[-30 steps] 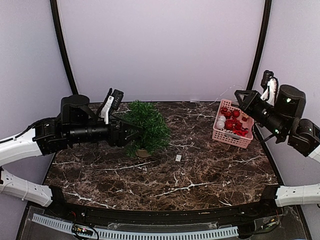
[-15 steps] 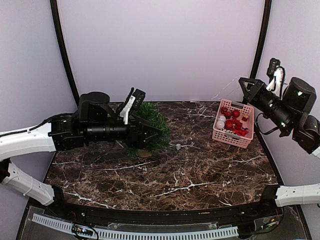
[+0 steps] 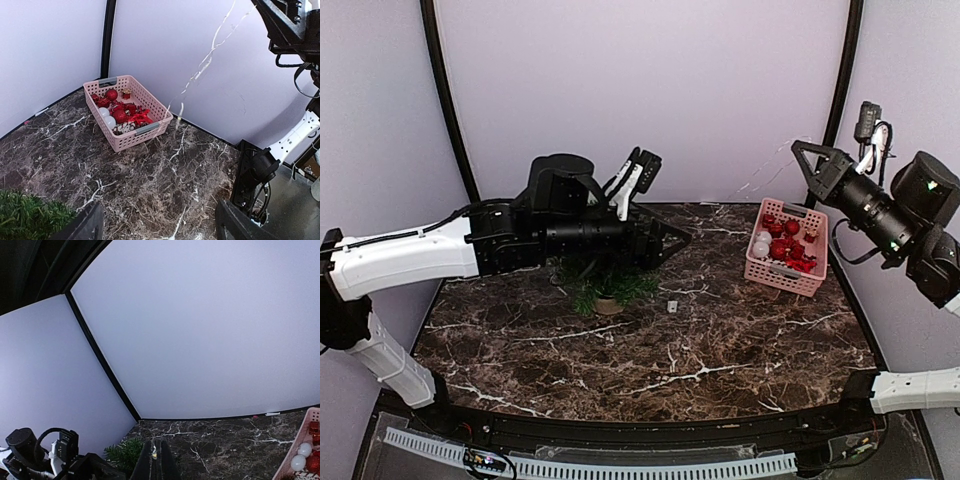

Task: Decorate the small christmas tree
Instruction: Pass from the right arm to the left

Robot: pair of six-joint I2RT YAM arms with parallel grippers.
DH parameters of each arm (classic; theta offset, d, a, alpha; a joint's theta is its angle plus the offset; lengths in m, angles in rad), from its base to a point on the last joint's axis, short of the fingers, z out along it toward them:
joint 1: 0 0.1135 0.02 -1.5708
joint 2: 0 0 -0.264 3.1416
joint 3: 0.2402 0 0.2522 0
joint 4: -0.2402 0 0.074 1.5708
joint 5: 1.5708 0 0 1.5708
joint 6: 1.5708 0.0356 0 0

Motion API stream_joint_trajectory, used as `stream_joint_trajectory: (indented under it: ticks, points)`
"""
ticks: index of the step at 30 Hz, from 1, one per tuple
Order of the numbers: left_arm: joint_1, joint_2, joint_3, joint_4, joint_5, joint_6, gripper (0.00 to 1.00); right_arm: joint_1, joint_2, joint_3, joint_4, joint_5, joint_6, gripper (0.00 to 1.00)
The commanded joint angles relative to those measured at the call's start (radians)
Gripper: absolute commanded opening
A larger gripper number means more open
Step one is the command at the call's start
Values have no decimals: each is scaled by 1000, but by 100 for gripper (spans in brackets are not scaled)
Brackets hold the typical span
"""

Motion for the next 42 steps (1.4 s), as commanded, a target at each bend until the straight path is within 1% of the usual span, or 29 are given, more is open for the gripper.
stream_joint_trajectory:
  ticks: [1,5,10,12,14,16,17,18,19,22,23,28,33,35,36,39,42]
  points:
    - [-4,23,63,-8,-16,24,80,-6,-19,6,114,-133,-51,0]
    - [-4,62,101,-3,8,26,81,-6,-10,-10,139,-194,-59,0]
    - [-4,107,154,-2,40,30,83,-6,4,-15,150,-226,-55,0]
    - [-4,125,172,1,49,32,82,-6,10,-16,150,-234,-52,0]
    - [-4,140,189,3,57,33,80,-5,15,-15,150,-243,-50,0]
    - [-4,152,202,8,65,34,73,-6,19,-17,150,-248,-47,0]
    - [-4,158,210,11,72,36,66,-6,22,-18,150,-251,-47,0]
    - [-4,161,215,12,73,37,62,-5,23,-19,151,-252,-46,0]
    - [-4,163,220,18,76,39,60,-5,25,-20,150,-254,-46,0]
    - [-4,168,230,28,75,48,49,-5,33,-23,152,-261,-42,0]
    - [-4,167,234,30,72,52,48,-5,36,-24,152,-262,-42,0]
    - [-4,166,237,37,72,61,33,-5,48,-24,150,-265,-42,0]
    - [-4,159,235,37,72,62,25,-6,61,-21,147,-265,-47,0]
    - [-4,158,233,37,72,63,16,-6,69,-21,145,-266,-48,0]
    - [-4,155,233,37,70,65,13,-6,73,-22,144,-266,-48,0]
    - [-4,141,222,37,57,65,2,-6,79,-40,148,-252,-46,0]
    - [-4,105,176,76,33,62,0,-5,77,-84,167,-214,-32,0]
